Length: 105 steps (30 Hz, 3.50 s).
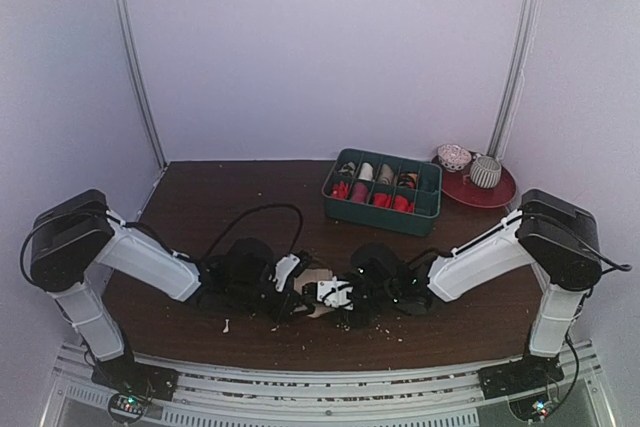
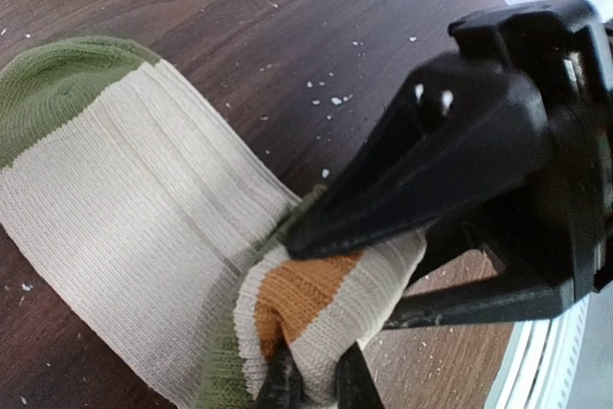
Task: Roll the socks
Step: Roll a pair of socks at the center of the board.
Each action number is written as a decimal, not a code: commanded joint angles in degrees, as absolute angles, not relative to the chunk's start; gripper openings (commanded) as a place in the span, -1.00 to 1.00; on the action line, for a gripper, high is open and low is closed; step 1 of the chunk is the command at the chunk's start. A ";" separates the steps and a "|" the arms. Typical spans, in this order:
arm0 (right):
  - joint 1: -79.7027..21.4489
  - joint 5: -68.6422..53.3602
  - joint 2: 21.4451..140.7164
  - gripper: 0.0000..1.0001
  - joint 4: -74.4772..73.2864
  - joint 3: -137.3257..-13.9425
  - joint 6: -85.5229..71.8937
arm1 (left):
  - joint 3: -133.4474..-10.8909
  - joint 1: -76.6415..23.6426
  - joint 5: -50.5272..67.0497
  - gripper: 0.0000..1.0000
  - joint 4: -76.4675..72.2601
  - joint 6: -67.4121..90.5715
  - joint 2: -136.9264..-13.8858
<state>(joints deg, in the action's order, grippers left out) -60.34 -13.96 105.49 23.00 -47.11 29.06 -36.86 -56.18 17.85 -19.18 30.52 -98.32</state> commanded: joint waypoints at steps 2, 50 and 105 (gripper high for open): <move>-58.77 -15.94 109.24 -0.41 16.84 -49.65 23.87 | -34.43 -56.60 19.10 -0.88 0.18 28.31 -101.68; -47.79 -39.18 123.17 -0.37 -18.57 -62.76 8.89 | -32.43 -53.81 14.65 -1.00 -34.34 10.83 -104.59; -52.76 -32.42 119.45 -0.46 -12.60 -62.74 14.10 | -37.48 -46.58 12.36 0.53 -7.86 9.53 -86.69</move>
<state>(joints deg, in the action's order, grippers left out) -54.57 -22.00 112.20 9.37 -61.10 20.14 -40.42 -46.87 21.98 -9.56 15.18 -94.13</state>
